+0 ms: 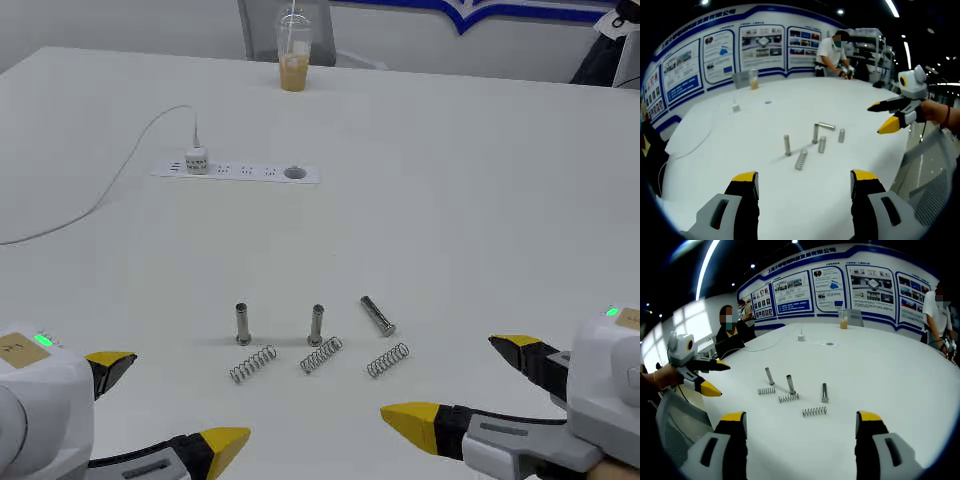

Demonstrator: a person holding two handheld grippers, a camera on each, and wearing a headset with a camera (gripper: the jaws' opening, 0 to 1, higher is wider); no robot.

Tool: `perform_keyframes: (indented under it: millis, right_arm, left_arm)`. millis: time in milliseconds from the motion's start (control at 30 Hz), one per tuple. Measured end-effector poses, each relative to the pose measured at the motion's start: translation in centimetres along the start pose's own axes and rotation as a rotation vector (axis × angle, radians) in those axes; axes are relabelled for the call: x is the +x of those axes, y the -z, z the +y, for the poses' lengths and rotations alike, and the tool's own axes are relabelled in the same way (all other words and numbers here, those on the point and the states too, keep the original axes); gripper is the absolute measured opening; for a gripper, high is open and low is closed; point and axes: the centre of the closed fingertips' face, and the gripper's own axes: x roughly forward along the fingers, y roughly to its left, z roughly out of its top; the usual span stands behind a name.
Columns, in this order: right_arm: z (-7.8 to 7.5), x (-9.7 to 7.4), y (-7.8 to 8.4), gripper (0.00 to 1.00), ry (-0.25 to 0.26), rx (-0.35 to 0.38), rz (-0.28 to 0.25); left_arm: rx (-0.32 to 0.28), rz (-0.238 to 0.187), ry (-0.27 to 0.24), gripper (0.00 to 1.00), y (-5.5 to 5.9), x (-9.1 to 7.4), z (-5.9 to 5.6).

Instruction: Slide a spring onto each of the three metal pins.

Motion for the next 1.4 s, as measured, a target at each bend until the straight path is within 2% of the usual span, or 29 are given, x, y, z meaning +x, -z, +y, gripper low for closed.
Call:
perform_keyframes:
  millis: [633, 900, 1067, 1300, 1400]
  right_arm:
    - [-1.7, 3.3, -1.3, 0.80, 0.020, -0.024, 0.007]
    - [-2.9, 5.0, -1.9, 0.71, 0.038, 0.018, 0.014]
    - [-3.6, 6.0, -2.2, 0.66, 0.047, 0.016, 0.017]
    - [-4.2, 7.5, -2.0, 0.58, 0.050, 0.014, 0.040]
    - [-4.3, 8.2, -1.7, 0.54, 0.045, -0.001, 0.059]
  left_arm:
    - [-0.023, -0.027, 0.010, 0.77, -0.2, 0.5, -0.2]
    - [-0.029, -0.067, 0.019, 0.78, -1.0, 0.6, -0.1]
    - [-0.027, -0.079, 0.022, 0.79, -1.2, 0.7, -0.2]
    - [-0.025, -0.081, 0.032, 0.79, -1.1, 1.1, -0.5]
    - [-0.037, -0.103, 0.040, 0.81, -1.4, 1.2, -0.6]
